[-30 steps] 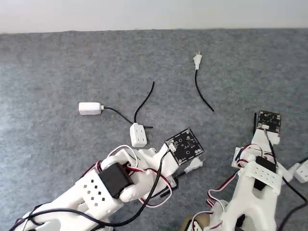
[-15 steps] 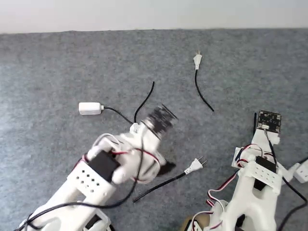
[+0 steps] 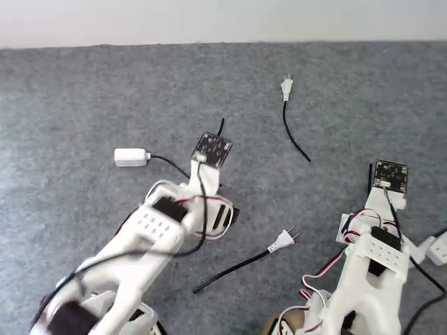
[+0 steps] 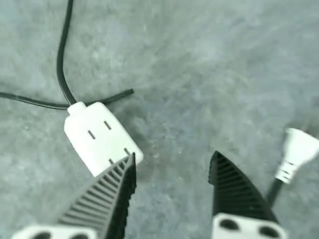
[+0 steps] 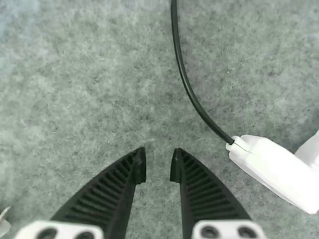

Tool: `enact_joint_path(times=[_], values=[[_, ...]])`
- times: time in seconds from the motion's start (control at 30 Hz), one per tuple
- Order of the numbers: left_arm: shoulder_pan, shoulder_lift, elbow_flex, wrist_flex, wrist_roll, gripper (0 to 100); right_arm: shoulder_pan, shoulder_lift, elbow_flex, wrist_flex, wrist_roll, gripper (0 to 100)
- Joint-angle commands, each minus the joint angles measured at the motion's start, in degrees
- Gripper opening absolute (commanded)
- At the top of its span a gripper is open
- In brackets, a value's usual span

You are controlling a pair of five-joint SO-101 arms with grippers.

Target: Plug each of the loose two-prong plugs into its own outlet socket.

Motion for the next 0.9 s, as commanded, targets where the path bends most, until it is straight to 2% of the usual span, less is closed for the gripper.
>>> enact_joint_path(times=[0.0, 0.13, 0.37, 0.6, 0.87], values=[[-1.7, 10.2, -9.0, -1.1, 2.0, 22, -0.4, -1.3, -0.4, -0.6, 0.6, 8.9], [-3.9, 16.5, -14.2, -1.1, 8.9, 22, -0.4, -1.3, -0.4, -0.6, 0.6, 8.9], [-4.7, 18.5, -18.6, 2.3, 9.2, 21, -0.4, -1.2, -0.4, -0.6, 0.7, 8.9], [-4.7, 10.0, -18.5, 10.9, 12.7, 7, -0.4, -1.2, -0.4, -0.6, 0.7, 8.9], [-8.0, 8.4, -17.0, 10.6, 11.3, 9, -0.5, -1.2, -0.4, -0.6, 0.7, 8.9]])
